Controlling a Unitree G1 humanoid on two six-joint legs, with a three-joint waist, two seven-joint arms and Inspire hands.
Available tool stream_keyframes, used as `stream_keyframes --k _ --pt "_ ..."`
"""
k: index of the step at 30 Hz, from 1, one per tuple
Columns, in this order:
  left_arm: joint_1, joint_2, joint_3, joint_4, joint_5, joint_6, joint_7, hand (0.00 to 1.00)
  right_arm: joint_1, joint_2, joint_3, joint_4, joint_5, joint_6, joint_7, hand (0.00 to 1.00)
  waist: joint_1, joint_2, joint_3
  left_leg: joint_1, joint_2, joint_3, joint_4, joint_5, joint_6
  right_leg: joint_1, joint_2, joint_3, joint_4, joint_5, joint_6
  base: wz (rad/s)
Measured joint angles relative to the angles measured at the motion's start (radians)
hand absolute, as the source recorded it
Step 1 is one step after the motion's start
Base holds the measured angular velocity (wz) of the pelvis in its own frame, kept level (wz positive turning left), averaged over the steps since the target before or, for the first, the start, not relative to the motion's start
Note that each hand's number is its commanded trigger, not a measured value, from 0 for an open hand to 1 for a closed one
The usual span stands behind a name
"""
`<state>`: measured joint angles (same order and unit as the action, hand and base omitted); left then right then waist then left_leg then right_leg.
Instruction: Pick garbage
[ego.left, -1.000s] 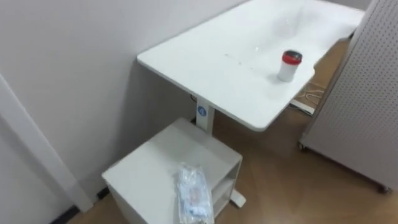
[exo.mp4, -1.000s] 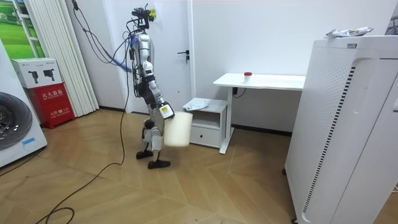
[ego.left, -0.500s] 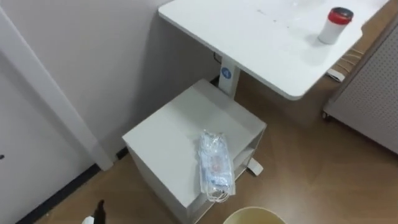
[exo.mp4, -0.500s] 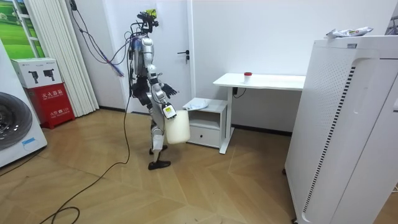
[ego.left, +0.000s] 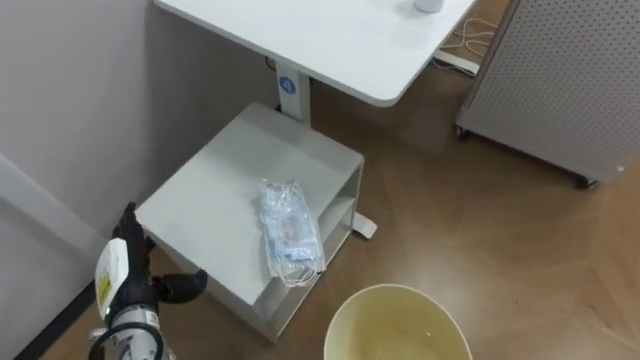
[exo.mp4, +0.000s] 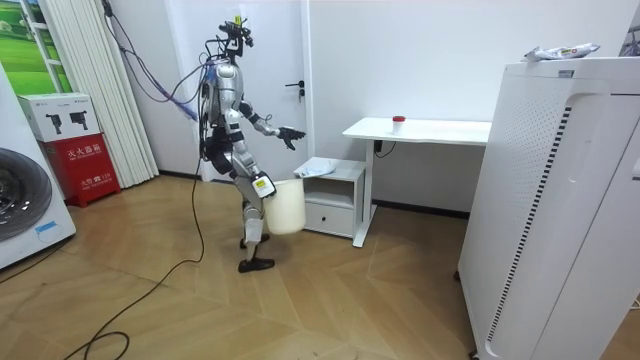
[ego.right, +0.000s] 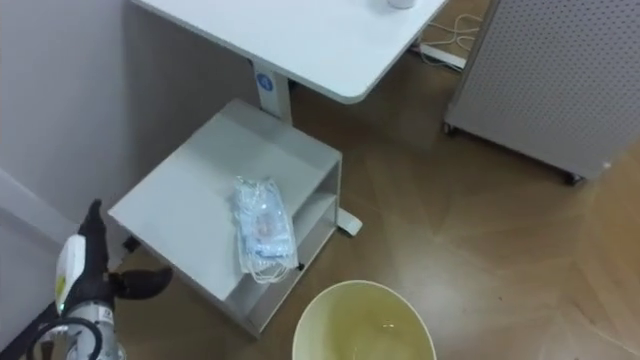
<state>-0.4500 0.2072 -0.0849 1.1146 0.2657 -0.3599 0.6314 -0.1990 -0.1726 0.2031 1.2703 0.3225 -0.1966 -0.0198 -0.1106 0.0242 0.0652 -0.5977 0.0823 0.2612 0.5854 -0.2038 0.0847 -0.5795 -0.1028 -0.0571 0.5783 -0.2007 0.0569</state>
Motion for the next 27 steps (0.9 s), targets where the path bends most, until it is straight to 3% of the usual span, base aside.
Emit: stream_keyframes --k 9,13,21,27 --pt "-0.024 0.005 -0.056 0.001 -0.023 -0.008 0.062 0.00 -0.022 0.000 0.051 -0.038 0.048 0.002 -0.007 1.00 -0.016 -0.007 0.0103 -0.054 0.012 -0.003 0.025 -0.011 0.000 -0.052 0.012 -0.002 -0.001 0.005 -0.011 -0.05" --pt "-0.079 0.005 -0.078 0.026 -0.021 -0.007 0.065 0.00 -0.042 -0.001 0.071 -0.071 0.048 0.001 -0.014 1.00 -0.035 -0.008 0.0198 -0.103 0.021 0.000 0.064 -0.026 -0.001 -0.104 0.010 -0.002 0.061 -0.010 -0.016 -0.03" --pt "-0.109 0.012 -0.085 0.023 -0.018 -0.006 0.098 0.00 -0.054 -0.014 0.093 -0.072 0.065 0.003 -0.025 1.00 -0.073 -0.001 0.0249 -0.189 0.063 -0.015 0.150 -0.061 -0.017 -0.173 0.035 -0.029 0.107 -0.034 -0.040 -0.07" --pt "-0.161 0.022 -0.105 0.024 -0.018 -0.006 0.108 0.00 -0.058 -0.021 0.098 -0.071 0.103 0.003 -0.031 1.00 -0.085 0.002 0.0297 -0.218 0.074 -0.013 0.174 -0.064 -0.020 -0.209 0.038 -0.025 0.137 -0.041 -0.049 -0.03"
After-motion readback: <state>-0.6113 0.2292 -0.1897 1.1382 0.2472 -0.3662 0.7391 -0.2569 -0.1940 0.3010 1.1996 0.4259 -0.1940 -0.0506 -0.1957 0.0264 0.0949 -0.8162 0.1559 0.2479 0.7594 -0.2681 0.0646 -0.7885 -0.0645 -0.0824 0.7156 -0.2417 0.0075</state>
